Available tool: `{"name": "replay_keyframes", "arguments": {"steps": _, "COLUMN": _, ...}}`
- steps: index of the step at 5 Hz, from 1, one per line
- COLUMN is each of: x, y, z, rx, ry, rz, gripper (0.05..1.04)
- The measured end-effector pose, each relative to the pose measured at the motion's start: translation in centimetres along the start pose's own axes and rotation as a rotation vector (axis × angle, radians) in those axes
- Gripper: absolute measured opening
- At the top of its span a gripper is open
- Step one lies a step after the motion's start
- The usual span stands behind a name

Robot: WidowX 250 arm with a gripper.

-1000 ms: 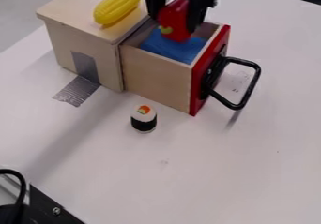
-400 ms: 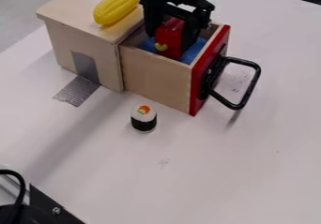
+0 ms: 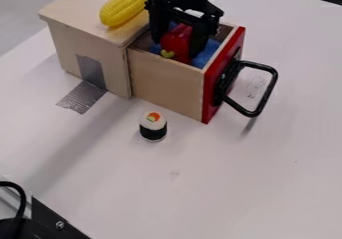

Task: Picks the red object from the floor and puts it in the drawer

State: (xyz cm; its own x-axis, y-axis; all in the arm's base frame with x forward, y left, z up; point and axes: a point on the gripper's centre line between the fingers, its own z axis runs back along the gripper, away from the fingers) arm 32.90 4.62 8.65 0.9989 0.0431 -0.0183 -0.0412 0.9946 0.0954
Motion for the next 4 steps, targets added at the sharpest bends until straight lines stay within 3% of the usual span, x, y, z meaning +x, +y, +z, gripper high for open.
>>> {"name": "replay_keyframes", "arguments": {"steps": 1, "x": -0.2, "y": -0.1, "z": -0.5, "rx": -0.005, "ry": 0.017, "rz": 0.000, "gripper": 1.004}}
{"name": "replay_keyframes", "arguments": {"steps": 2, "x": -0.4, "y": -0.2, "z": -0.5, "rx": -0.012, "ry": 0.028, "rz": 0.000, "gripper": 1.000}}
{"name": "replay_keyframes", "arguments": {"steps": 3, "x": -0.3, "y": -0.1, "z": 1.4, "rx": -0.008, "ry": -0.003, "rz": 0.008, "gripper": 1.000}}
{"name": "replay_keyframes", "arguments": {"steps": 4, "x": -0.5, "y": 0.0, "z": 5.1, "rx": 0.000, "ry": -0.082, "rz": 0.007, "gripper": 1.000}}
